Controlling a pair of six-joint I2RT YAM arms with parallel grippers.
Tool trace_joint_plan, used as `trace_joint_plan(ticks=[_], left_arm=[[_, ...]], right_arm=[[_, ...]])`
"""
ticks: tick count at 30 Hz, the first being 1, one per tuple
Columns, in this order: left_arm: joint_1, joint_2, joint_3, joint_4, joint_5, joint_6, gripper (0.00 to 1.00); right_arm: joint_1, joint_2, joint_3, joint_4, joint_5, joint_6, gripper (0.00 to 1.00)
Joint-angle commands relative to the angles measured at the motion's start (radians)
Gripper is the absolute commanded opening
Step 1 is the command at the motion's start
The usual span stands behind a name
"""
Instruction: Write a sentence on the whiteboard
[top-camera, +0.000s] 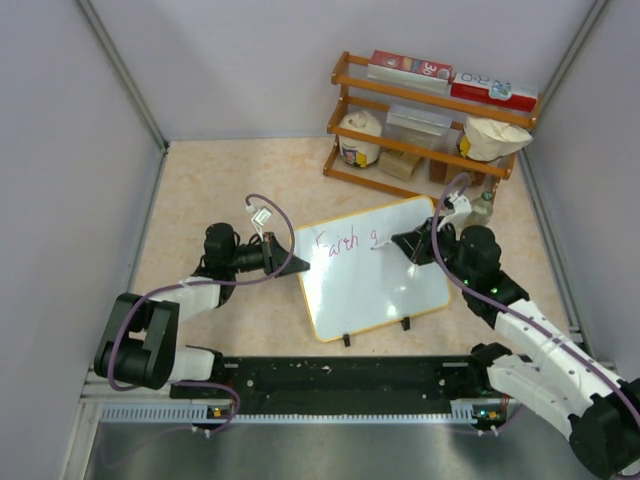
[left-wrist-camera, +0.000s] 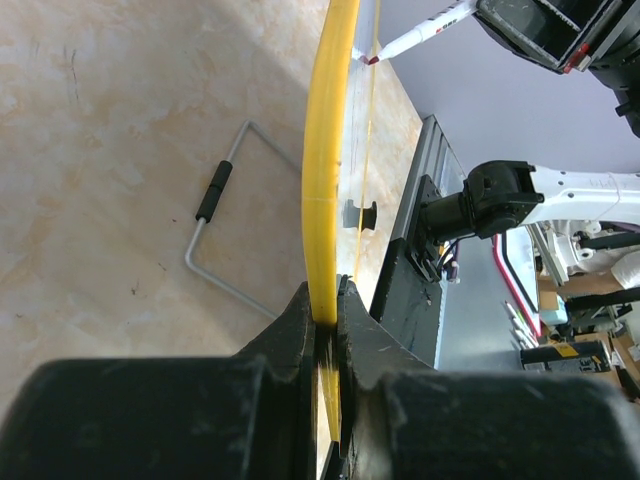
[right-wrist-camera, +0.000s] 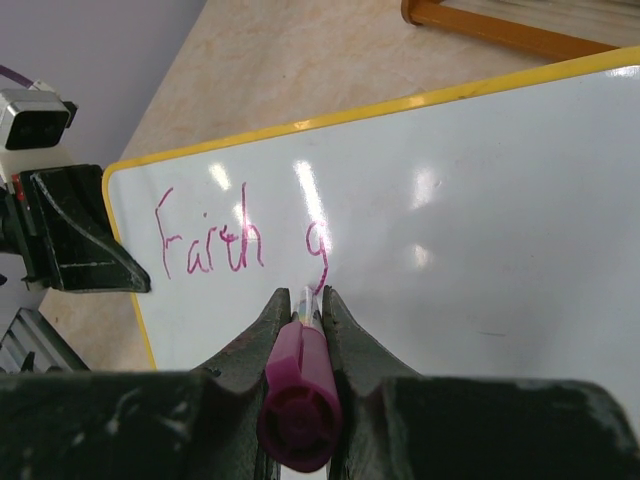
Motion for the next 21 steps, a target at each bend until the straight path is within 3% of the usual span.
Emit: trace_joint_plan(ticks=[1,7,21], left_arm=[[-0.016,0.013,0.017,0.017,-0.003,0.086,0.00],[-0.016,0.011,0.019,0.014,-0.004,0.087,0.00],[-0.016,0.010,0.019,0.015,-0.003,0.086,0.00]], right_arm=[[-0.007,-0.014,0.010,0.073,0.023,0.031,0.00],[-0.009,-0.057,0.038,0.113,0.028,0.054,0.00],[-0.009,0.004,0.124,0.057,0.167,-0.032,0.00]])
